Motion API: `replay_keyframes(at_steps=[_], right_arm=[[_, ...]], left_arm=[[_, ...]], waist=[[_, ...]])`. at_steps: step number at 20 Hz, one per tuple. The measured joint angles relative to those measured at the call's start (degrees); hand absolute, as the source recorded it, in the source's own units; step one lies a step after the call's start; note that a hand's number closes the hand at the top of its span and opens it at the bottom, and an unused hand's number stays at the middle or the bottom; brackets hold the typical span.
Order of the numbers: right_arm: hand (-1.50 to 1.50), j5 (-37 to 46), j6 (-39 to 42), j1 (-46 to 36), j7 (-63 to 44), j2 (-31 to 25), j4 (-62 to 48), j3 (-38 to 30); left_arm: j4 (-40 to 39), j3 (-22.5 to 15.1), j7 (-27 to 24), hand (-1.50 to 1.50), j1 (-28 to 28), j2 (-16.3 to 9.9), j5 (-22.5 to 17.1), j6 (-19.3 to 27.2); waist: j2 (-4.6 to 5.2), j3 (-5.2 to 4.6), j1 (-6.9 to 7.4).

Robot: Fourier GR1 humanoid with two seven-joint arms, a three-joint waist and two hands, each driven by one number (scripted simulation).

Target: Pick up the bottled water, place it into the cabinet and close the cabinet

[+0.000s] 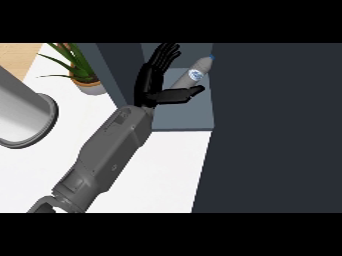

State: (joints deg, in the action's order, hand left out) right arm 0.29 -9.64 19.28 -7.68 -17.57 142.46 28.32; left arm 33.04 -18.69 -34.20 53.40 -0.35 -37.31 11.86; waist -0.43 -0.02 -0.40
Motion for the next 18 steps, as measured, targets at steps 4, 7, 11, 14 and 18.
replay_keyframes(at_steps=[4, 7, 11, 14, 18], right_arm=[[-1.50, 0.2, 0.4, -0.3, 0.0, -1.3, 0.0, -1.0], [1.50, 0.5, 2.1, -1.0, -0.6, -3.8, 0.0, -1.0], [1.50, 0.8, 4.3, -2.2, -3.1, -6.7, -0.1, 1.4], [1.50, 0.8, 5.5, -3.8, -6.1, -7.5, -0.1, 3.5], [1.50, 0.9, 4.8, -7.2, -12.2, -5.1, 0.0, 9.0]], left_arm=[[10.3, -2.5, 2.9, 1.50, -8.0, -1.0, 1.0, 1.3], [16.6, -4.4, 3.9, 1.50, -14.0, -2.5, 1.9, 1.7], [26.4, -7.0, 5.9, 1.50, -22.6, -5.3, 2.7, 2.4], [35.4, -8.3, 7.4, 1.50, -29.2, -8.4, 3.3, 3.4], [44.7, -8.7, 8.4, 1.50, -36.7, -12.3, 3.9, 3.7]], waist=[[-0.28, 0.01, 1.05], [-0.31, 0.01, 1.33], [-0.39, 0.00, 1.79], [-0.30, -0.01, 1.94], [-0.11, -0.04, 1.63]])
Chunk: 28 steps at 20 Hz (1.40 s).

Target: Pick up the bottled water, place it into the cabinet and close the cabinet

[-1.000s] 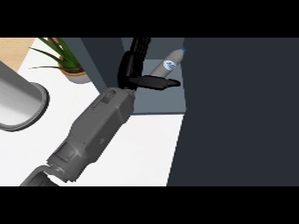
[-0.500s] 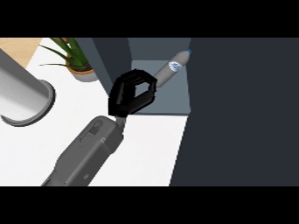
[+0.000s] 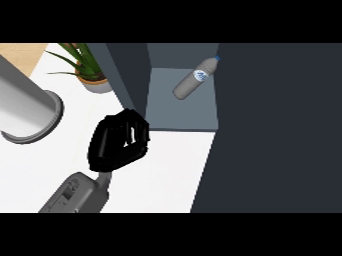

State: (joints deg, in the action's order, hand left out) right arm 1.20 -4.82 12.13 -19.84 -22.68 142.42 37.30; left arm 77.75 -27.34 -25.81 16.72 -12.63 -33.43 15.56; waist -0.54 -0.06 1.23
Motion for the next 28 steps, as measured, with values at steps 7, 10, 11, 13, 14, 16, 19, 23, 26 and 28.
replay_keyframes(at_steps=[7, 10, 11, 13, 14, 16, 19, 23, 26, 28], right_arm=[[1.50, 1.3, -1.9, -7.7, -9.5, 5.8, -1.0, 4.6], [1.50, 3.5, -2.9, -11.3, -12.8, 9.5, -2.6, 8.0], [1.50, 4.3, -3.1, -12.7, -13.7, 11.0, -3.5, 9.1], [1.50, 6.5, -3.5, -15.4, -14.9, 14.1, -6.0, 11.5], [1.50, 7.5, -4.1, -16.7, -15.0, 15.7, -7.6, 12.9], [1.50, 9.5, -4.5, -18.9, -16.3, 14.4, -7.6, 14.0], [1.50, 11.7, -5.9, -22.8, -17.0, 12.7, -7.8, 14.8], [1.50, 12.3, -10.0, -27.8, -18.0, 10.9, -8.6, 15.8], [1.50, 11.7, -13.0, -31.4, -19.0, 10.9, -10.0, 14.2], [1.50, 10.4, -14.9, -33.5, -19.6, 11.2, -11.3, 12.8]], left_arm=[[13.7, 1.7, 1.7, 1.50, -11.4, -6.4, 0.4, -0.2], [16.5, 3.2, 1.1, 1.50, -15.2, -8.3, -0.2, -1.7], [17.5, 3.4, 0.9, 1.50, -16.5, -8.5, -0.3, -1.8], [18.9, 4.7, 0.4, 1.50, -18.9, -9.8, -1.1, -3.1], [19.6, 5.4, 0.0, 1.50, -20.1, -10.6, -1.6, -4.0], [19.9, 7.1, -0.6, 1.50, -21.8, -11.6, -2.5, -5.4], [21.0, 9.0, -1.4, 1.50, -24.1, -13.2, -3.8, -7.7], [21.9, 11.2, -1.8, 1.50, -26.8, -15.4, -5.3, -10.5], [22.6, 12.4, -2.1, 1.50, -27.8, -16.2, -5.9, -11.8], [22.9, 12.7, -2.2, 1.50, -28.8, -16.6, -5.9, -12.3]], waist=[[0.20, -0.01, -0.42], [0.23, -0.02, -0.47], [0.24, -0.02, -0.43], [0.24, -0.02, -0.33], [0.24, -0.03, -0.23], [0.23, -0.06, -0.21], [0.25, -0.10, 0.13], [0.37, -0.15, 0.84], [0.52, -0.18, 1.31], [0.61, -0.16, 1.43]])
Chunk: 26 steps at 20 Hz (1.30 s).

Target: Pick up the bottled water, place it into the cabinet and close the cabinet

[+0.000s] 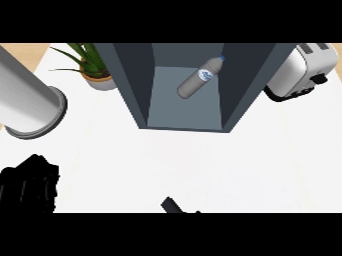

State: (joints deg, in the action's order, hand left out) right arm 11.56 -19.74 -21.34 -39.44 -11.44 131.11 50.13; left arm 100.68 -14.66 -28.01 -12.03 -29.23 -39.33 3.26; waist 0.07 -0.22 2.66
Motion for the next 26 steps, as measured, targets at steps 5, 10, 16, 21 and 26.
replay_keyframes(at_steps=[5, 10, 16, 21, 26], right_arm=[[1.50, -4.7, -3.4, -10.2, 1.0, 7.4, -13.7, -7.6], [1.50, -15.1, -0.8, -17.8, 6.1, 10.4, -27.2, -17.0], [1.50, -24.5, 7.2, -23.8, 13.6, 10.8, -43.2, -27.7], [1.50, -28.3, 15.7, -25.6, 19.8, 10.2, -50.5, -30.8], [1.50, -29.5, 21.0, -25.8, 24.2, 9.1, -53.6, -31.6]], left_arm=[[0.3, 1.8, -0.4, 1.50, -1.9, -1.6, -1.2, -3.0], [0.0, 4.5, -1.0, 1.50, -4.0, -3.1, -2.3, -6.0], [1.3, 6.6, -1.7, 1.50, -6.9, -3.8, -2.4, -8.3], [1.0, 8.1, -1.6, 1.50, -7.7, -4.0, -3.0, -9.7], [1.5, 7.9, -1.2, 1.50, -7.9, -3.9, -2.7, -10.3]], waist=[[0.21, 0.04, 0.43], [0.21, 0.07, 0.19], [0.15, 0.13, -0.30], [-1.40, 0.13, -0.38], [-2.20, -0.03, -0.02]])
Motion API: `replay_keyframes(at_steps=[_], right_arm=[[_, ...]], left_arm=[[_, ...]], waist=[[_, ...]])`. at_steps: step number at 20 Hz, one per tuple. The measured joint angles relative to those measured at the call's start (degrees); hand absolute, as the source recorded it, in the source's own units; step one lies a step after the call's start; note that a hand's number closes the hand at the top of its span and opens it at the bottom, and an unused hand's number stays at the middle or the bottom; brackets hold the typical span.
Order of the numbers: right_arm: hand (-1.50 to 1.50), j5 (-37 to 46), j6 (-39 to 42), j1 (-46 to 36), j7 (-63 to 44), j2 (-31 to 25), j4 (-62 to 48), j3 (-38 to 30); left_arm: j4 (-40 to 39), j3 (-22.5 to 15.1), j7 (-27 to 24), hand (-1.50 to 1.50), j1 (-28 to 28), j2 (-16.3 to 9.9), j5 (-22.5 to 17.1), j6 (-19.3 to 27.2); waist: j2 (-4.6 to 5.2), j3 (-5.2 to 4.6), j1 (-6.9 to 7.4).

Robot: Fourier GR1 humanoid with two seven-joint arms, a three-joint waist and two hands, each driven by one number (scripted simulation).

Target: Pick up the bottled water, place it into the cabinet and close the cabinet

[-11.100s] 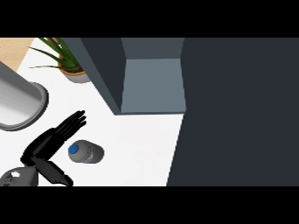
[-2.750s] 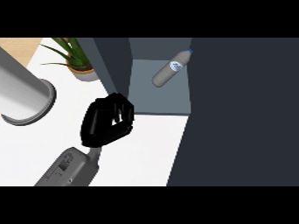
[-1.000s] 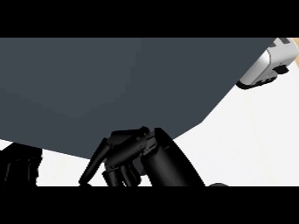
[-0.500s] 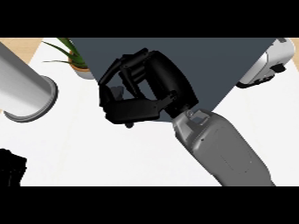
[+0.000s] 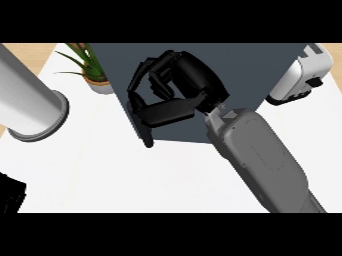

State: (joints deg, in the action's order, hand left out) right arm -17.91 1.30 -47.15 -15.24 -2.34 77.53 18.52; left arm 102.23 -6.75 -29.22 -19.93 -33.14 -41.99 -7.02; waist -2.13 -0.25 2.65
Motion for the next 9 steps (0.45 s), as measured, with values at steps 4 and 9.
replay_keyframes(at_steps=[4, 9], right_arm=[[1.50, -0.7, 3.0, -0.2, 2.1, -0.8, -1.2, -0.4], [1.50, -1.1, 5.7, -0.1, 4.5, -1.5, -2.0, -0.5]], left_arm=[[0.1, 0.8, 0.6, 1.50, 0.8, -0.5, -0.7, -0.7], [0.3, 0.9, 1.5, 1.50, 2.0, -0.7, -0.7, -0.6]], waist=[[-0.15, -0.19, 0.27], [-0.29, -0.35, 0.46]])
